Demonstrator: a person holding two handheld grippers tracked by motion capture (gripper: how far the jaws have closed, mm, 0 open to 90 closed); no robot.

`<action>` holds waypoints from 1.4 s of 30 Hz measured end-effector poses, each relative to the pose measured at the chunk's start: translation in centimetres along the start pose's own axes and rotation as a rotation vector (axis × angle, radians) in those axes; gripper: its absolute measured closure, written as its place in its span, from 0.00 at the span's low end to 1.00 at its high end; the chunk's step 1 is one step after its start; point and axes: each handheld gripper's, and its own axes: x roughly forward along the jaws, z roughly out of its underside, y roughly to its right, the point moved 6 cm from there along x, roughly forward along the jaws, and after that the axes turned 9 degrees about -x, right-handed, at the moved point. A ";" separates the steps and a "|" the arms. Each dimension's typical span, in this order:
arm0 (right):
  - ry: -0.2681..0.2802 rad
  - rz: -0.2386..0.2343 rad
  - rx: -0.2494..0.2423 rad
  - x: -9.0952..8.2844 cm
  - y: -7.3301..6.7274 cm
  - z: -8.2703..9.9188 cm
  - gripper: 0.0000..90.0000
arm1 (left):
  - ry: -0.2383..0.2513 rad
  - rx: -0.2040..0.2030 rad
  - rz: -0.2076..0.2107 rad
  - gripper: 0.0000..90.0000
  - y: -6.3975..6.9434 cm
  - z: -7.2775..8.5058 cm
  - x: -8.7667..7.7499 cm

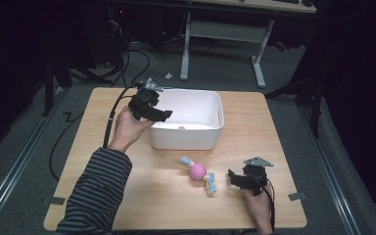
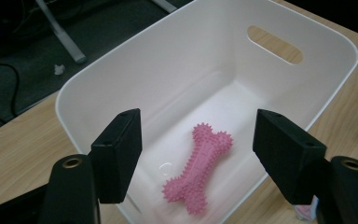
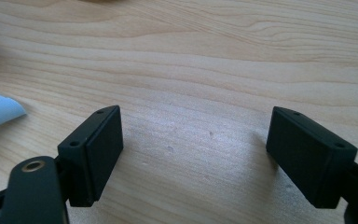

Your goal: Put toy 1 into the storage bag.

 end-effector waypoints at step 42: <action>0.000 0.001 0.001 0.0 0.0 0.0 0.21 | 0.153 -0.157 -0.045 0.35 -3.8 7.2 -9.0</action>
